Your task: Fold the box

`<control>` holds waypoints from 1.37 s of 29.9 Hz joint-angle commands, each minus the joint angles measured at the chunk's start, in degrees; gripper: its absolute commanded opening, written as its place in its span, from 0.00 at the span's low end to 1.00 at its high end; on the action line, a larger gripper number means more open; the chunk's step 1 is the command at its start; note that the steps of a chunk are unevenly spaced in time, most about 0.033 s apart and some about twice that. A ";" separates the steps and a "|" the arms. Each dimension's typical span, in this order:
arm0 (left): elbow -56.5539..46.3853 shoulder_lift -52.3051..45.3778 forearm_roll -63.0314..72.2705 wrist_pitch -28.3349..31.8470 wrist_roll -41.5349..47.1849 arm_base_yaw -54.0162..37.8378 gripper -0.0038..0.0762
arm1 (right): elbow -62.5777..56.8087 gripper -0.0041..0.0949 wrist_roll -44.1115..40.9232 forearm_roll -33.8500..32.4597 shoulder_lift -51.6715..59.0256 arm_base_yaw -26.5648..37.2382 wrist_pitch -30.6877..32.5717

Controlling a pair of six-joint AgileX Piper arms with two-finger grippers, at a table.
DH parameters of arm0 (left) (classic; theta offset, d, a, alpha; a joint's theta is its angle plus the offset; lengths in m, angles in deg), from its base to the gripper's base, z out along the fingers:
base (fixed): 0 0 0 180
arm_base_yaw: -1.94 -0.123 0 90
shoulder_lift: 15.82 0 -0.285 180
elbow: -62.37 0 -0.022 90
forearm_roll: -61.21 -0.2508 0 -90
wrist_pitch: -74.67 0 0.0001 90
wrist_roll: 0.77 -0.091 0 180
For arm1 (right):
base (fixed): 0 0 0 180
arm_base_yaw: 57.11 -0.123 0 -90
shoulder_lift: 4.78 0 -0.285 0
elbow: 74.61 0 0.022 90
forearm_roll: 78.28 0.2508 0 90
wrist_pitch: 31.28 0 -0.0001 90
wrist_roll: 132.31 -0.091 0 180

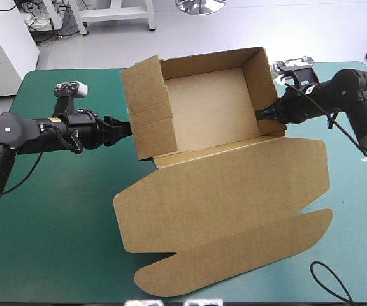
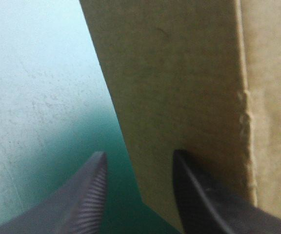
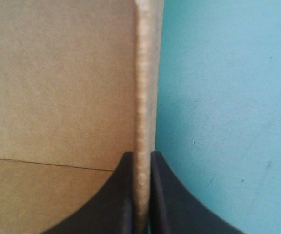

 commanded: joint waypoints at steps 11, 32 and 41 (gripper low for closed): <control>1.80 -1.59 13.61 0.67 0.25 0.26 0.67 | 1.42 0.03 0.05 0.40 2.32 0.11 -2.35; 1.80 -1.49 18.14 1.80 0.03 0.26 0.67 | 1.42 0.03 0.05 0.04 2.32 0.11 -1.30; 3.12 -1.61 11.82 2.22 5.50 2.19 0.66 | 1.42 0.03 0.05 0.04 2.32 0.11 -1.25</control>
